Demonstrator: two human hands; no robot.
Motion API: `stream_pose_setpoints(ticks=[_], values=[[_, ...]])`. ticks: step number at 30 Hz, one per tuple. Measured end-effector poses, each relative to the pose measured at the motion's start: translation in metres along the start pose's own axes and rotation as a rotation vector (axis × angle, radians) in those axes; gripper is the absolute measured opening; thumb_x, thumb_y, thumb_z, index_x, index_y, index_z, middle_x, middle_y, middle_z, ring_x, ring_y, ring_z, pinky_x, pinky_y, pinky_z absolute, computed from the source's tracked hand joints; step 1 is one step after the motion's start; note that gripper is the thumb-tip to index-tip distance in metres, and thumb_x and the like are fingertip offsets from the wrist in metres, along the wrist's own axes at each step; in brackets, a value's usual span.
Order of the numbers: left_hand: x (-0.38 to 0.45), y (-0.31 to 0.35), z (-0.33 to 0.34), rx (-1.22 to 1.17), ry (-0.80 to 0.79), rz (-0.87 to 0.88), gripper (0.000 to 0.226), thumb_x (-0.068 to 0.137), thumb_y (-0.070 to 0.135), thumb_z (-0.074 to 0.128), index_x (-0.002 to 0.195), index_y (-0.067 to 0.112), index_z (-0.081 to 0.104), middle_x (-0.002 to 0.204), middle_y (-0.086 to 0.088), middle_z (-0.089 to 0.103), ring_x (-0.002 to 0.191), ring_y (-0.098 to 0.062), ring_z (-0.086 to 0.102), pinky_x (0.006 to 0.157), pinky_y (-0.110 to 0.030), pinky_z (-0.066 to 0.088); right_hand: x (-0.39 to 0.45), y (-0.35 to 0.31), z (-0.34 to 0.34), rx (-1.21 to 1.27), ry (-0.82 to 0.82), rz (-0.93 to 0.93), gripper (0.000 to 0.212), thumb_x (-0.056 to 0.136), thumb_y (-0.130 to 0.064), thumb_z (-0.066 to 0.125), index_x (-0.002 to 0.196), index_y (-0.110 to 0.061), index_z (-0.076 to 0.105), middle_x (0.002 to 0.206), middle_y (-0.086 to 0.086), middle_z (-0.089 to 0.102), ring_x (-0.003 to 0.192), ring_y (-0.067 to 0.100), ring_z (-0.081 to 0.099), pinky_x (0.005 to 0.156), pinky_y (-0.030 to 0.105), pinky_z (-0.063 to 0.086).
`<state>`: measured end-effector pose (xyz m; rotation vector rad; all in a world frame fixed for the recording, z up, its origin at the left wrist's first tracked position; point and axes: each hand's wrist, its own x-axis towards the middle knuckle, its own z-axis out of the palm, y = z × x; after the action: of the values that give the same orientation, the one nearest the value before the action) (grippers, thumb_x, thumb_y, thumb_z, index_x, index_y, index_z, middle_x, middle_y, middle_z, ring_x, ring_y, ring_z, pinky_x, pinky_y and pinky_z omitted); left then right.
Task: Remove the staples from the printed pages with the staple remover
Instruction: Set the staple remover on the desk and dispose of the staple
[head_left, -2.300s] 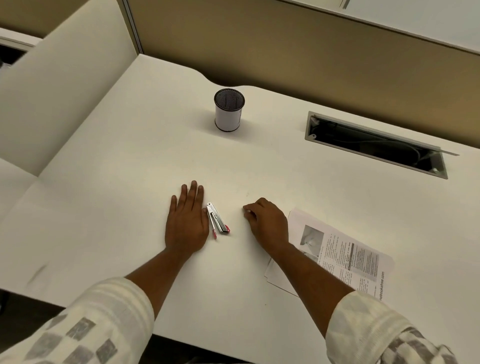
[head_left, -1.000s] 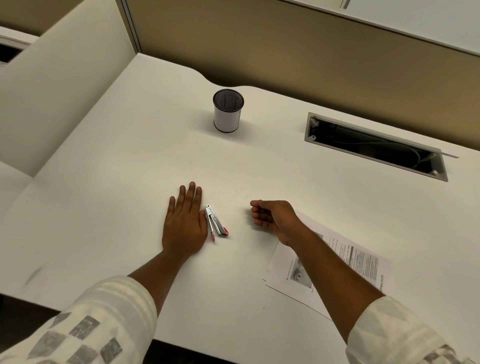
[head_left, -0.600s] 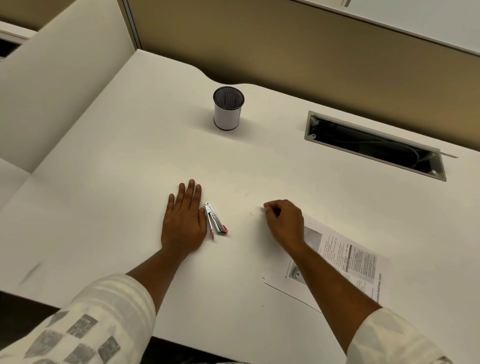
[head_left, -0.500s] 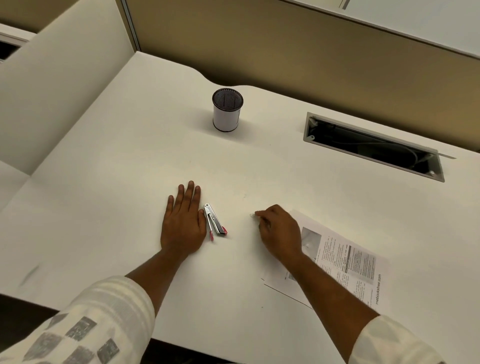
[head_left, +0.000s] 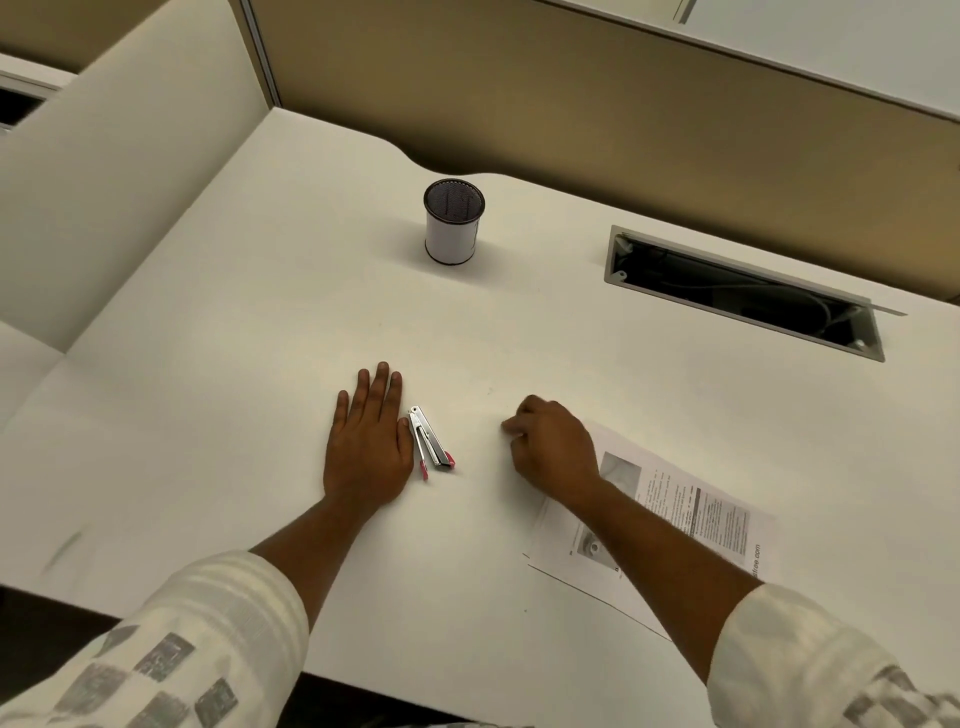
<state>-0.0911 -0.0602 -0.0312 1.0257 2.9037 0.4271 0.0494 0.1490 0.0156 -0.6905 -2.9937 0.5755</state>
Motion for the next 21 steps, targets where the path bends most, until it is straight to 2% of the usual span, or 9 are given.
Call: stream_pose_setpoints(ticks=[2,4,6,9,11,14,17,21], values=[[0.000,0.000,0.001,0.000,-0.010,0.001,0.062,0.100,0.032,0.025,0.158,0.013,0.023,0.168,-0.004,0.016,0.155,-0.025,0.014,0.124,-0.047,0.016,0.005,0.003,-0.008,0.427,-0.043,0.264,0.015,0.090,-0.019,0.067,0.093,-0.025,0.081,0.098,-0.011,0.072,0.091,0.010,0.064,0.079,0.031,0.053],[0.000,-0.003,0.002,-0.007,-0.007,-0.002,0.062,0.099,0.033,0.025,0.158,0.013,0.024,0.167,-0.004,0.016,0.155,-0.025,0.014,0.124,-0.047,0.016,0.008,0.005,-0.013,0.793,-0.088,0.483,0.012,0.085,-0.016,0.073,0.082,-0.025,0.081,0.087,-0.011,0.076,0.081,0.011,0.067,0.071,0.029,0.056],[0.001,-0.004,0.002,-0.038,-0.006,0.002,0.062,0.099,0.032,0.027,0.157,0.012,0.026,0.167,-0.005,0.018,0.155,-0.024,0.015,0.125,-0.045,0.016,0.010,0.006,-0.018,0.967,-0.149,0.591,0.022,0.086,-0.005,0.064,0.079,-0.018,0.081,0.076,-0.009,0.076,0.073,0.015,0.066,0.061,0.027,0.057],[0.009,-0.004,0.002,-0.076,0.010,0.030,0.060,0.098,0.026,0.033,0.155,0.007,0.031,0.165,-0.007,0.024,0.154,-0.024,0.020,0.124,-0.042,0.018,0.012,0.012,-0.021,1.050,-0.162,0.678,0.029,0.087,0.001,0.055,0.083,-0.013,0.081,0.081,0.005,0.075,0.069,0.018,0.066,0.067,0.031,0.060],[0.018,-0.005,0.002,-0.103,0.007,0.040,0.058,0.099,0.021,0.037,0.155,0.006,0.031,0.165,-0.007,0.024,0.154,-0.024,0.020,0.124,-0.041,0.020,0.010,0.014,-0.018,0.953,-0.130,0.629,0.022,0.088,-0.005,0.061,0.087,-0.013,0.081,0.088,0.005,0.077,0.070,0.017,0.067,0.072,0.034,0.060],[0.026,-0.009,0.004,-0.128,0.001,0.056,0.058,0.099,0.019,0.040,0.155,0.007,0.030,0.166,-0.006,0.022,0.154,-0.023,0.017,0.124,-0.042,0.021,0.006,0.010,-0.007,0.457,-0.044,0.339,0.010,0.089,-0.026,0.072,0.096,-0.025,0.080,0.095,-0.010,0.076,0.083,0.010,0.069,0.080,0.030,0.056],[0.026,-0.011,0.005,-0.144,0.017,0.062,0.060,0.098,0.022,0.036,0.155,0.008,0.030,0.166,-0.004,0.022,0.154,-0.021,0.017,0.125,-0.040,0.019,0.004,0.000,0.002,0.193,0.010,0.151,0.014,0.091,-0.034,0.068,0.096,-0.026,0.079,0.096,-0.006,0.069,0.086,0.015,0.064,0.076,0.033,0.052],[0.026,-0.011,0.007,-0.166,0.031,0.060,0.060,0.096,0.023,0.037,0.155,0.009,0.031,0.166,-0.003,0.024,0.154,-0.020,0.017,0.124,-0.040,0.020,0.005,-0.007,0.008,-0.011,0.043,0.057,0.021,0.098,-0.032,0.059,0.099,-0.022,0.077,0.097,-0.003,0.064,0.089,0.020,0.060,0.071,0.034,0.051]])
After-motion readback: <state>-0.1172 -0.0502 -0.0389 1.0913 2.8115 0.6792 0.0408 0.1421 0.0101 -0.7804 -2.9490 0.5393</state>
